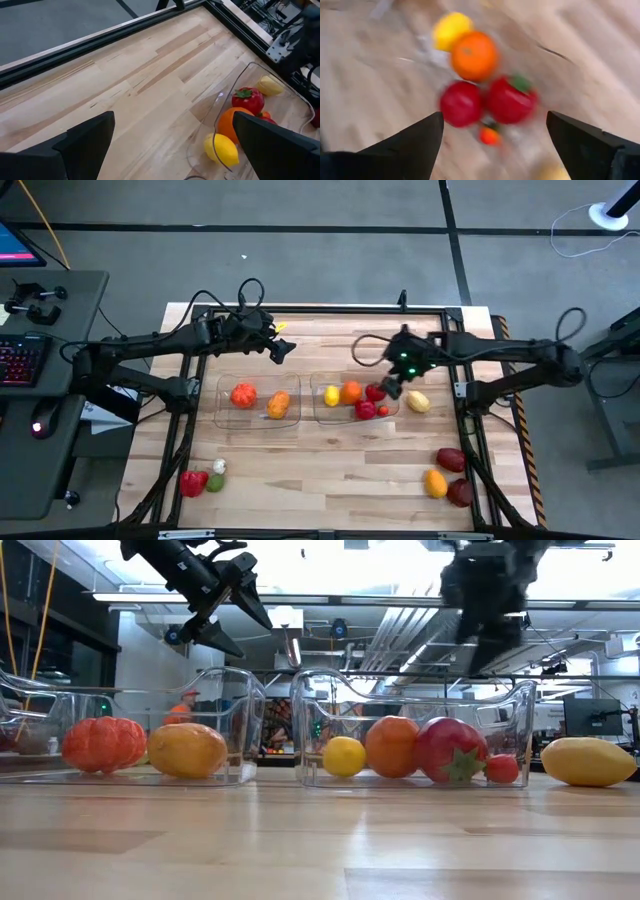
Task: Sort produce into baskets
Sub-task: Put the brown potato into the right transparent bin
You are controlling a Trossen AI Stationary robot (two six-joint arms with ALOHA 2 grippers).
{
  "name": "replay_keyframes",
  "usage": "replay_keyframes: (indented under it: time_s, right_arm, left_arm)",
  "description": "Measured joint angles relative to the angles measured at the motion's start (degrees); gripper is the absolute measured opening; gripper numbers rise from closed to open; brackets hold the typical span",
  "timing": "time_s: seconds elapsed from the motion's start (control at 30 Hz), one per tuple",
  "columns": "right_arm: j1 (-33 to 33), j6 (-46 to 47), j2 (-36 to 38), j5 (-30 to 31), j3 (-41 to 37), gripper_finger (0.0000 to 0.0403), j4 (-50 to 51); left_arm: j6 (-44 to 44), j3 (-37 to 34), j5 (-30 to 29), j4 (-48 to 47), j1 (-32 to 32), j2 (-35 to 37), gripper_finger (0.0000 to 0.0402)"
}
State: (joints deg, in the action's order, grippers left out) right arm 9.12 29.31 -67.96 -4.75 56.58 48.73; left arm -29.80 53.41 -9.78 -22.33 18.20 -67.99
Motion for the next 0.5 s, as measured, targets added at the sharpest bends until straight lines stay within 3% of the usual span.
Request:
replay_keyframes:
  time_s: [0.1, 0.17, 0.27, 0.4, 0.5]
  right_arm:
    - [-2.0, 3.1, 4.4, 6.7, 0.0, 0.0344, 8.1]
    - [-3.0, 3.9, 6.9, 7.6, -0.9, 0.0344, 12.1]
    - [-4.4, 7.5, 10.1, 7.0, -4.3, 0.0344, 15.5]
    - [-6.5, 11.2, 13.0, 1.7, -13.0, 0.0344, 11.7]
    - [-7.5, 11.4, 13.3, 1.2, -18.3, 0.0344, 10.7]
  left_arm:
    - [0.0, 0.0, 0.0, 0.0, 0.0, 0.0, 0.0392]
    - [0.0, 0.0, 0.0, 0.0, 0.0, 0.0, 0.0392]
    - [0.0, 0.0, 0.0, 0.0, 0.0, 0.0, 0.0392]
    - [0.0, 0.0, 0.0, 0.0, 0.0, 0.0, 0.0392]
    - [0.9, 0.0, 0.0, 0.0, 0.1, 0.0, 0.0392]
